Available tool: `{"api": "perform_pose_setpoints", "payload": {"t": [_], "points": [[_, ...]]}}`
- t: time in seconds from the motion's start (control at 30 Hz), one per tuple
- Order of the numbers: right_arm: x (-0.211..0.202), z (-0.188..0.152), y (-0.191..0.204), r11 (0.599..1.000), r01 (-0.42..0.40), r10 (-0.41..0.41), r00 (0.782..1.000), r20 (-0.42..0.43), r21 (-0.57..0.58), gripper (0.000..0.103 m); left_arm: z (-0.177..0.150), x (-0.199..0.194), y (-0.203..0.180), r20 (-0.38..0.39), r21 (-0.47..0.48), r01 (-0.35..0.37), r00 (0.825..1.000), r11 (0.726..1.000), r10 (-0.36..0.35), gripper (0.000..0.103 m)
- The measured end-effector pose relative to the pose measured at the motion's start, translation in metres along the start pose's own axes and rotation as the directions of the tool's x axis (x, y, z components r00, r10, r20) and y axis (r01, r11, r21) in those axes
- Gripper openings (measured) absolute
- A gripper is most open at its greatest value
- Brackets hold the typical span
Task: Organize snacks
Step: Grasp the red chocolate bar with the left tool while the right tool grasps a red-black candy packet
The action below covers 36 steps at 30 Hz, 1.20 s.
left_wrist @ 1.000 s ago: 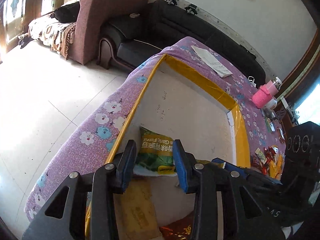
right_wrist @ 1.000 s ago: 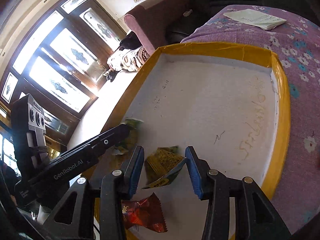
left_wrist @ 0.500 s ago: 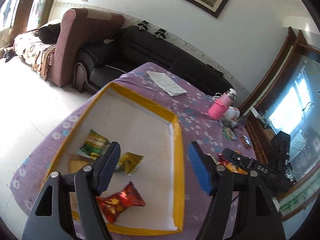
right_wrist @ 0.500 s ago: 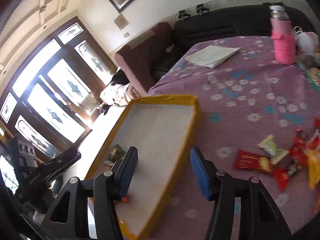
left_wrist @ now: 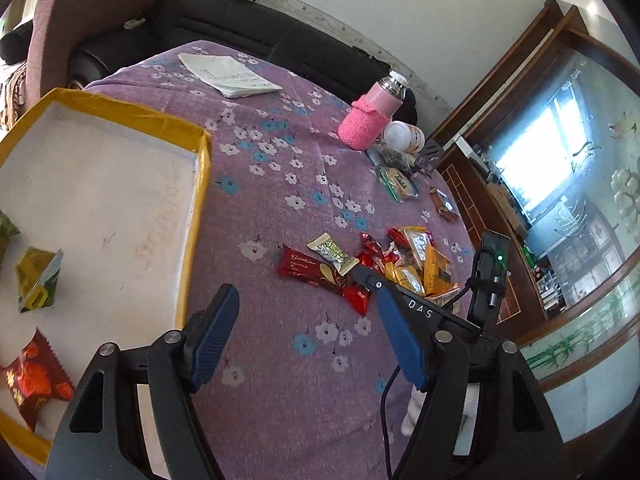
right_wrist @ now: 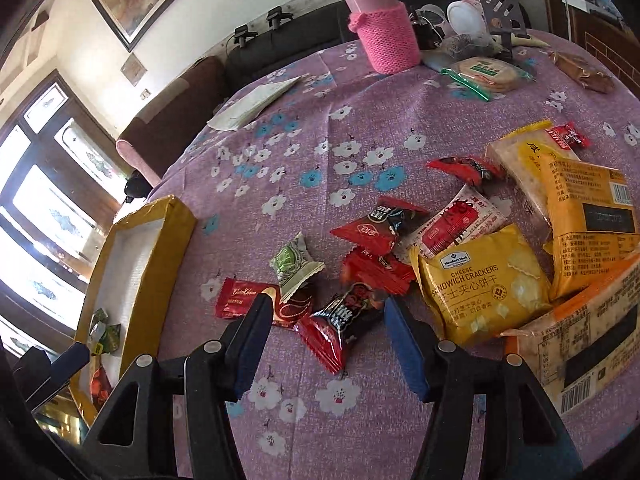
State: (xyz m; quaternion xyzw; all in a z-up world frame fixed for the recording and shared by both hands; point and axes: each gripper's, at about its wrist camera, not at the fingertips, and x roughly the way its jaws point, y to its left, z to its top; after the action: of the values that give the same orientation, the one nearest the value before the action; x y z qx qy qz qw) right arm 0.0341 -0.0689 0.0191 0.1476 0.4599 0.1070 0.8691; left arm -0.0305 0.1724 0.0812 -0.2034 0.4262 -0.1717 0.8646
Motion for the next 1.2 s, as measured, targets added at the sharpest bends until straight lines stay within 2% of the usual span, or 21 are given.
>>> {"api": "perform_pose_setpoints", "payload": {"t": [0.07, 0.13, 0.17, 0.23, 0.47, 0.53, 0.57, 0.6, 0.63, 0.7, 0.77, 0.8, 0.93, 1.07, 1.2], "points": [[0.007, 0.001, -0.002, 1.0, 0.009, -0.009, 1.0, 0.002, 0.003, 0.056, 0.007, 0.019, -0.006, -0.034, 0.038, -0.015, 0.999, 0.999, 0.016, 0.071], [0.008, 0.002, -0.004, 0.999, 0.034, -0.034, 0.999, 0.015, -0.011, 0.033, 0.014, 0.044, -0.012, -0.081, 0.072, -0.016, 0.996, 0.997, 0.022, 0.071], [0.008, 0.001, -0.009, 1.0, 0.016, -0.016, 1.0, 0.014, -0.003, 0.03, 0.016, 0.055, -0.015, -0.101, 0.085, -0.009, 0.995, 0.996, 0.017, 0.071], [0.005, -0.001, -0.015, 1.0, 0.006, -0.006, 1.0, 0.01, 0.003, 0.029, 0.022, 0.077, -0.021, -0.138, 0.117, -0.003, 0.99, 0.993, 0.02, 0.071], [-0.014, -0.01, -0.033, 0.997, -0.076, 0.076, 0.997, 0.017, 0.028, 0.029, 0.038, 0.135, -0.037, -0.173, 0.196, -0.053, 0.981, 0.979, 0.088, 0.071], [-0.012, -0.008, -0.037, 0.994, -0.098, 0.098, 0.995, 0.008, 0.045, 0.029, 0.035, 0.149, -0.039, -0.213, 0.233, -0.044, 0.972, 0.972, 0.095, 0.071], [-0.011, -0.008, -0.039, 0.992, -0.112, 0.112, 0.994, 0.003, 0.054, 0.029, 0.031, 0.154, -0.039, -0.25, 0.253, -0.027, 0.964, 0.967, 0.092, 0.07], [-0.01, -0.009, -0.04, 0.991, -0.121, 0.121, 0.993, -0.002, 0.059, 0.029, 0.029, 0.152, -0.042, -0.238, 0.288, -0.026, 0.966, 0.957, 0.098, 0.07], [-0.01, -0.009, -0.041, 0.99, -0.127, 0.127, 0.992, -0.004, 0.062, 0.029, 0.024, 0.151, -0.043, -0.266, 0.304, 0.001, 0.96, 0.953, 0.084, 0.07], [-0.009, -0.009, -0.042, 0.987, -0.143, 0.144, 0.99, -0.007, 0.071, 0.029, 0.018, 0.143, -0.042, -0.307, 0.297, 0.043, 0.95, 0.954, 0.052, 0.062], [-0.009, -0.009, -0.044, 0.984, -0.155, 0.157, 0.988, -0.012, 0.086, 0.029, 0.007, 0.131, -0.041, -0.358, 0.289, 0.107, 0.934, 0.951, 0.004, 0.062], [-0.009, -0.009, -0.045, 0.983, -0.16, 0.162, 0.987, -0.015, 0.09, 0.029, 0.0, 0.127, -0.043, -0.372, 0.304, 0.12, 0.928, 0.945, 0.001, 0.062], [-0.008, -0.01, -0.044, 0.984, -0.153, 0.155, 0.988, -0.02, 0.089, 0.029, -0.024, 0.116, -0.061, -0.365, 0.434, 0.097, 0.928, 0.896, 0.077, 0.062], [-0.009, -0.011, -0.044, 0.986, -0.147, 0.148, 0.989, -0.013, 0.081, 0.029, -0.032, 0.112, -0.073, -0.304, 0.542, 0.033, 0.939, 0.84, 0.159, 0.062], [-0.011, -0.011, -0.04, 0.993, -0.112, 0.112, 0.994, 0.007, 0.045, 0.027, -0.04, 0.119, -0.084, -0.211, 0.683, -0.041, 0.945, 0.729, 0.25, 0.062]]}}
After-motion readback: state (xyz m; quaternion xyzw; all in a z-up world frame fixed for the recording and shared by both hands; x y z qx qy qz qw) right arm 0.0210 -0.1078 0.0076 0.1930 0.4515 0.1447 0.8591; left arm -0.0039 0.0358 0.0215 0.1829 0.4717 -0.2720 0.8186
